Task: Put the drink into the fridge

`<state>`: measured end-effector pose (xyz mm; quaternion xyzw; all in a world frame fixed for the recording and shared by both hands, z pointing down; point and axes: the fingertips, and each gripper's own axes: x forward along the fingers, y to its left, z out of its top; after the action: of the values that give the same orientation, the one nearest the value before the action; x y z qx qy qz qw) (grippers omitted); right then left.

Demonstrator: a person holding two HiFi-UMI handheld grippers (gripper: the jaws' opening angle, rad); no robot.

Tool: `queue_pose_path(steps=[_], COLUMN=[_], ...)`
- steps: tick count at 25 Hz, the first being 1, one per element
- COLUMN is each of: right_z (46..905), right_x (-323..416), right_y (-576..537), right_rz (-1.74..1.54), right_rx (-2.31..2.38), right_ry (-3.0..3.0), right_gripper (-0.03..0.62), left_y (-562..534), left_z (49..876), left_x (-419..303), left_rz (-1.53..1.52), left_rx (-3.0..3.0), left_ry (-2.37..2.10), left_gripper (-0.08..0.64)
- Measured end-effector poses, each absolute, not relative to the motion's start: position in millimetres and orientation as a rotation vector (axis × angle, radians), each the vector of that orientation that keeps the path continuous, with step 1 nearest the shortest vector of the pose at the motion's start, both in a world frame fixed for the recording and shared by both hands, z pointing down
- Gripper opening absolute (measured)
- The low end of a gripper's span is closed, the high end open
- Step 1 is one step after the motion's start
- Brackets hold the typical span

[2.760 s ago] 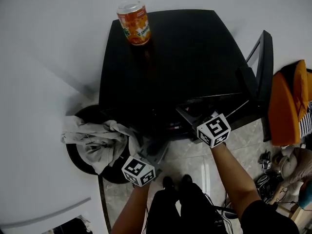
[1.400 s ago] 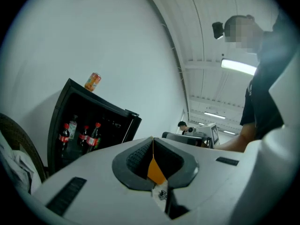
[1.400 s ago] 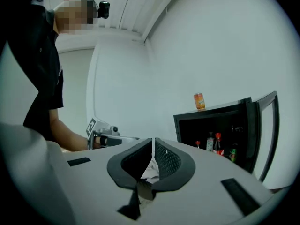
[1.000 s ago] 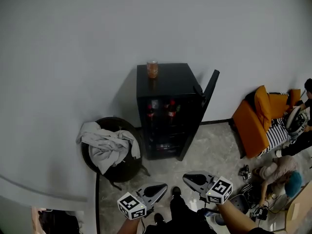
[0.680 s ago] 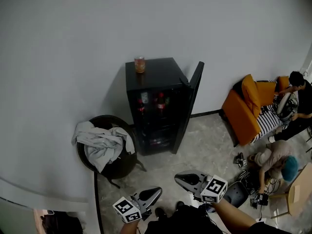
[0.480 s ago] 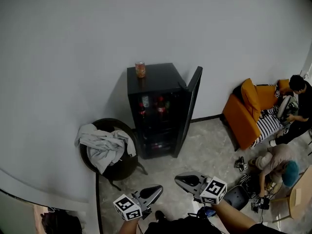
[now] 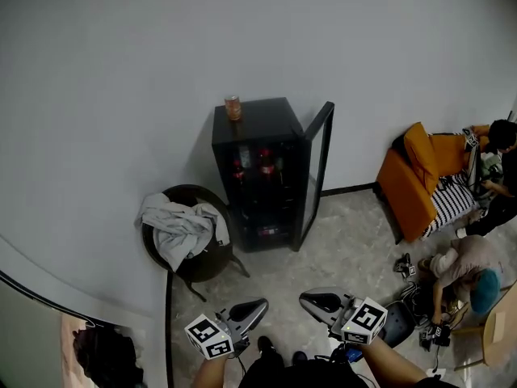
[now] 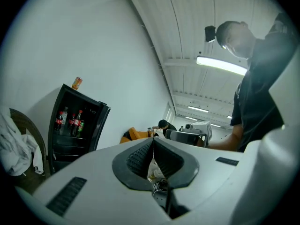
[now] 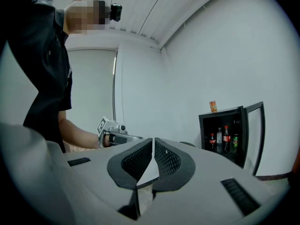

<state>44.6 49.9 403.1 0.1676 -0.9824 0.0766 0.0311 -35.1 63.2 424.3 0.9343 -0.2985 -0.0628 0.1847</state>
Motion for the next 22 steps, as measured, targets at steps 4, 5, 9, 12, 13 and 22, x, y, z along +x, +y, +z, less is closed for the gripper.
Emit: queue_pose_path(steps=[4, 5, 9, 12, 13, 22], right_z=[416.5, 419.0, 425.9, 432.2, 434.0, 437.8], right_x=[56.8, 60.3, 72.7, 79.5, 82.5, 90.7], right_y=[68.0, 70.9, 83.2, 97.6, 98.7, 97.4], right_rz=[0.273, 0.278, 0.272, 0.276, 0.277, 0.299], right_rx=[0.516, 0.518, 0.475, 0.397, 0.394, 0.411], right_ry=[-3.011, -3.008, -2.983, -2.966, -2.963, -2.960], right_gripper=[0.031, 0.031, 0.031, 0.029, 0.031, 0.029], left_y=[101.0, 105.2, 108.3, 113.2, 113.5, 120.9], left_z=[424.4, 424.7, 434.8, 433.8, 432.2, 430.5], left_x=[-9.6, -7.4, -2.0, 8.0, 10.7, 0.5], left_rz=[-0.173, -0.181, -0.170, -0.168, -0.174, -0.160], left_rx=[2.661, 2.656, 2.614, 2.610, 2.612, 2.591], left_ry=[-0.746, -0.759, -0.831, -0.827, -0.829, -0.905], left_gripper=[0.012, 0.012, 0.012, 0.012, 0.012, 0.012])
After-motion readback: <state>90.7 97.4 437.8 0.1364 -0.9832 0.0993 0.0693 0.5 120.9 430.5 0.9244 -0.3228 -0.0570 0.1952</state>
